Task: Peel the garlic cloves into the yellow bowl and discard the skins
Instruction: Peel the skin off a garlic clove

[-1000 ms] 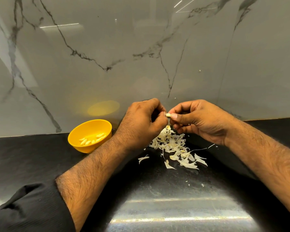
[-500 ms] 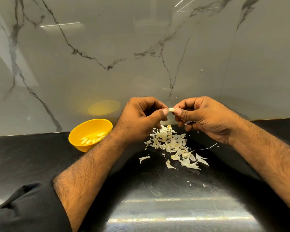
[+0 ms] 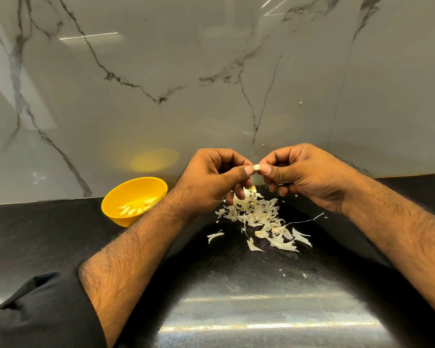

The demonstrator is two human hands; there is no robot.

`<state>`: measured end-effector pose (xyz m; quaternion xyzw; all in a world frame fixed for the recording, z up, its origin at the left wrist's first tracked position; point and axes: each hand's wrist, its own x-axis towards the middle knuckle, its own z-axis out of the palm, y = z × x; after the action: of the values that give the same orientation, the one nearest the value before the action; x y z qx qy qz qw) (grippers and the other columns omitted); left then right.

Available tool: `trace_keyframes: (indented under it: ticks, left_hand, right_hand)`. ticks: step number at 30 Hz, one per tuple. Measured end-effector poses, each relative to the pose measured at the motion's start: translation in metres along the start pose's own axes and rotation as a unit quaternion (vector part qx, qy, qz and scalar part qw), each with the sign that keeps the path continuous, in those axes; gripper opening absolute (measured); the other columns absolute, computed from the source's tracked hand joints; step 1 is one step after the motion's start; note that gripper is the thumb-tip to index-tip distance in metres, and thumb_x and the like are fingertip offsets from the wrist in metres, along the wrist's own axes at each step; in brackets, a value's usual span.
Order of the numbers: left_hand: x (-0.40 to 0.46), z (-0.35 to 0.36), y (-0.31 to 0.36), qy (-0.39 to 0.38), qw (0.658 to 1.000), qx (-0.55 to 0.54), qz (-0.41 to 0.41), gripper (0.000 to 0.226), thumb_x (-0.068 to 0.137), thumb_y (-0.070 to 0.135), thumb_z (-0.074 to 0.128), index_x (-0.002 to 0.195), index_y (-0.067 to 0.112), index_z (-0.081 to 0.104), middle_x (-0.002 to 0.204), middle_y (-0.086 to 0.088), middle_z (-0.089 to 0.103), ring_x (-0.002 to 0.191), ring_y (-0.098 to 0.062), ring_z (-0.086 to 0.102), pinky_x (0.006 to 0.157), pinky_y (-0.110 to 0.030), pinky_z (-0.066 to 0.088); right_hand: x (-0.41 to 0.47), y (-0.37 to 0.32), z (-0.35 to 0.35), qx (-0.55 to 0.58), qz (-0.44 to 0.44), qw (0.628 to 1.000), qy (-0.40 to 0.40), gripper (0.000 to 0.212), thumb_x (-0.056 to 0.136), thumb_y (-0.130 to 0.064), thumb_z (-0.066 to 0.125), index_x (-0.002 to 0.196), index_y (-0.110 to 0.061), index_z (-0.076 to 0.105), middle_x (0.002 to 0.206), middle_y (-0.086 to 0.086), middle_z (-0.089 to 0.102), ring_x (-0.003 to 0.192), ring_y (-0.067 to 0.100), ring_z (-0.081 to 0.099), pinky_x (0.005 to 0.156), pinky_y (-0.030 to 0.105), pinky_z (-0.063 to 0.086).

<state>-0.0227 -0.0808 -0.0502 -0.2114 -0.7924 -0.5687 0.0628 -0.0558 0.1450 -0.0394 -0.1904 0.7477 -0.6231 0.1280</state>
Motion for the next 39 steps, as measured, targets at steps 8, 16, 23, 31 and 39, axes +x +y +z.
trace_keyframes:
  ticks: [8,16,23,31,39]
  left_hand:
    - [-0.001,-0.001,-0.001,-0.015,1.000,-0.024,-0.005,0.013,0.103,0.008,0.066,0.110,0.000,0.073,0.087,-0.012,0.077,0.067,-0.020,0.069,0.054,-0.029,0.057]
    - [-0.001,0.004,-0.002,0.001,1.000,0.015,-0.006,0.010,0.104,0.011,0.067,0.101,0.003,0.072,0.079,-0.007,0.075,0.062,-0.019,0.067,0.055,-0.028,0.057]
    - [-0.001,0.007,-0.001,0.011,1.000,0.021,-0.009,0.011,0.104,0.008,0.064,0.096,0.003,0.070,0.069,-0.001,0.069,0.055,-0.013,0.061,0.054,-0.028,0.055]
    - [0.000,0.004,-0.003,0.050,0.998,0.038,-0.018,0.010,0.102,0.012,0.068,0.097,0.004,0.072,0.070,-0.004,0.069,0.054,-0.012,0.061,0.053,-0.027,0.054]
    - [0.001,-0.004,-0.004,0.073,0.995,0.065,-0.037,0.003,0.097,0.009,0.074,0.095,0.007,0.073,0.072,-0.001,0.070,0.056,-0.007,0.064,0.054,-0.020,0.052]
  right_hand:
    - [0.001,0.000,-0.001,-0.013,-0.001,1.000,-0.001,0.031,0.078,-0.028,0.077,0.099,-0.006,0.079,0.081,0.008,0.071,0.072,0.017,0.065,0.064,0.030,0.047]
    - [0.001,0.000,0.004,-0.047,-0.011,0.999,0.023,0.022,0.083,-0.023,0.078,0.096,-0.005,0.079,0.079,0.007,0.073,0.068,0.014,0.065,0.061,0.029,0.048]
    - [-0.001,-0.003,0.002,-0.042,-0.009,0.999,0.008,0.014,0.088,-0.015,0.075,0.094,-0.003,0.079,0.077,0.009,0.071,0.068,0.016,0.063,0.062,0.030,0.047]
    - [-0.001,-0.004,0.005,-0.038,-0.035,0.998,0.024,0.015,0.084,-0.016,0.078,0.092,-0.004,0.079,0.077,0.010,0.072,0.069,0.018,0.063,0.062,0.030,0.047]
    - [-0.004,-0.007,-0.003,0.044,-0.033,0.998,-0.020,0.015,0.087,-0.018,0.071,0.090,-0.005,0.077,0.079,0.012,0.065,0.069,0.018,0.061,0.062,0.030,0.047]
